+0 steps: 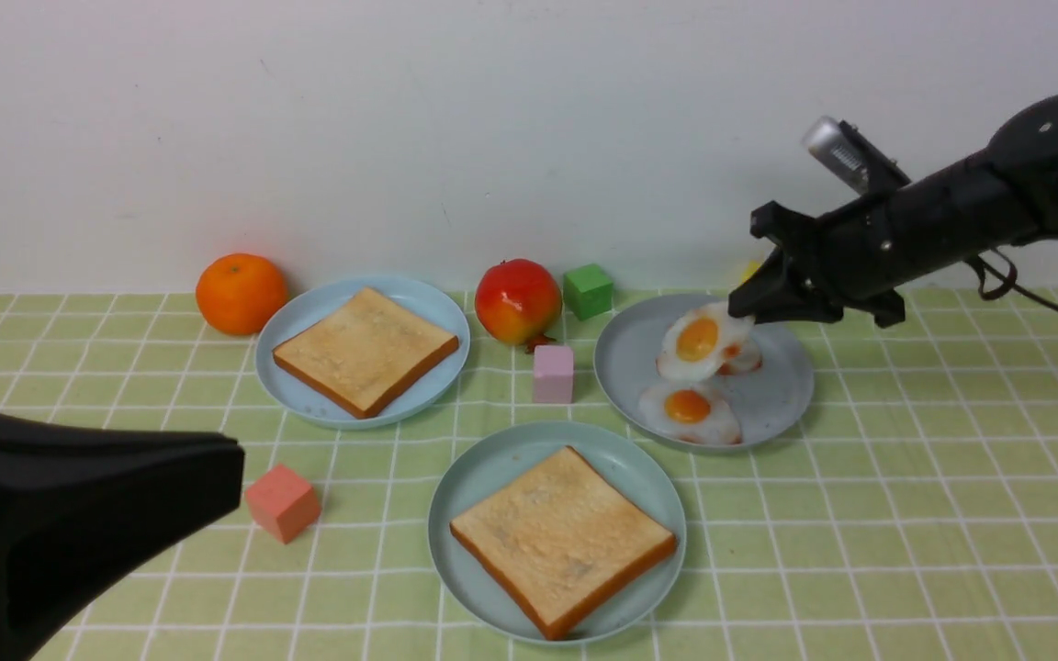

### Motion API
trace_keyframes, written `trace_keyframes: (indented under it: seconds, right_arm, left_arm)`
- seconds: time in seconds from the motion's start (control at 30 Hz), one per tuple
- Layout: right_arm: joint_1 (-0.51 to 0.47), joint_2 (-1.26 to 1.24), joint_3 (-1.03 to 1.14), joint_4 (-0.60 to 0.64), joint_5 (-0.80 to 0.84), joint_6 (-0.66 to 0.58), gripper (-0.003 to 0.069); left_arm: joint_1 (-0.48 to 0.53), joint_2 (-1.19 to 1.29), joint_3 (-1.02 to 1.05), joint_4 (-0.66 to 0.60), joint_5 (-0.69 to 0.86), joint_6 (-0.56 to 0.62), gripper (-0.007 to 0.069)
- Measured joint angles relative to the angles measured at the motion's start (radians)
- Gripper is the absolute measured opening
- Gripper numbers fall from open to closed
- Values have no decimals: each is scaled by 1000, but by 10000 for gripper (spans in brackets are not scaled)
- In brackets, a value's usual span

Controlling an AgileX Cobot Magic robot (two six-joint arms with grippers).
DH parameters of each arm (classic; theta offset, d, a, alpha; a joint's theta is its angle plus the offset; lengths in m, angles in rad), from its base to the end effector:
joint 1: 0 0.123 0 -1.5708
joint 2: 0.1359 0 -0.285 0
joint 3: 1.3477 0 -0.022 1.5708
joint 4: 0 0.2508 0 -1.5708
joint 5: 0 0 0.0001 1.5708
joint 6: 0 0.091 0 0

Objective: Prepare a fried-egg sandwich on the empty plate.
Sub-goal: Use the right arm to place the fried egg on the slice of bread in the middle

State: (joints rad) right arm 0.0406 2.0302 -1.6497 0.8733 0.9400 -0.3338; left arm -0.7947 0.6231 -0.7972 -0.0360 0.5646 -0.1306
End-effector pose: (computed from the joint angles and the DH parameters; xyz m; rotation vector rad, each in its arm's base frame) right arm 0.4413 0.0743 0.2468 0.0529 2.5436 0.9816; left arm 0.0805 -0.0845 0.3779 0.6142 1.8294 -0.6689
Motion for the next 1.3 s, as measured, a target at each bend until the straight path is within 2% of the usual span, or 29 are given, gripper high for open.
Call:
trace_keyframes:
  seconds: [0.1, 0.2, 0.3, 0.5, 0.67, 0.73, 0.93, 1.03, 1.1, 1.23, 1.3]
  right_arm:
    - [24, -85, 37, 2, 82, -9, 75]
    - [72, -150, 113, 2, 88, -17, 75]
    - [183, -198, 265, 24, 37, -24, 74]
    - [311, -167, 405, 128, -136, -84, 74]
    - [336, -111, 408, 269, -207, -157, 74]
    - [338, -93, 408, 285, -229, -173, 74]
    - [338, -76, 408, 239, -260, -160, 99]
    - [338, -76, 408, 197, -275, -138, 148]
    - [338, -76, 408, 146, -286, -122, 216]
    - [334, -84, 408, 49, -286, -84, 300]
    - [323, -102, 409, 5, -273, -59, 312]
  left_arm:
    - [0, 25, 0, 63, 23, -67, -11]
    - [0, 50, 0, 114, 37, -112, -10]
    - [0, 78, 0, 155, 50, -143, -10]
    - [0, 84, 1, 177, 53, -147, -10]
    - [0, 84, 1, 185, 56, -147, -10]
    - [0, 84, 1, 185, 60, -148, -10]
    - [0, 84, 1, 185, 81, -150, -10]
    - [0, 84, 1, 185, 92, -151, -10]
    - [0, 84, 1, 185, 95, -150, -9]
    - [0, 84, 1, 185, 100, -150, -5]
    - [0, 84, 1, 185, 101, -150, -3]
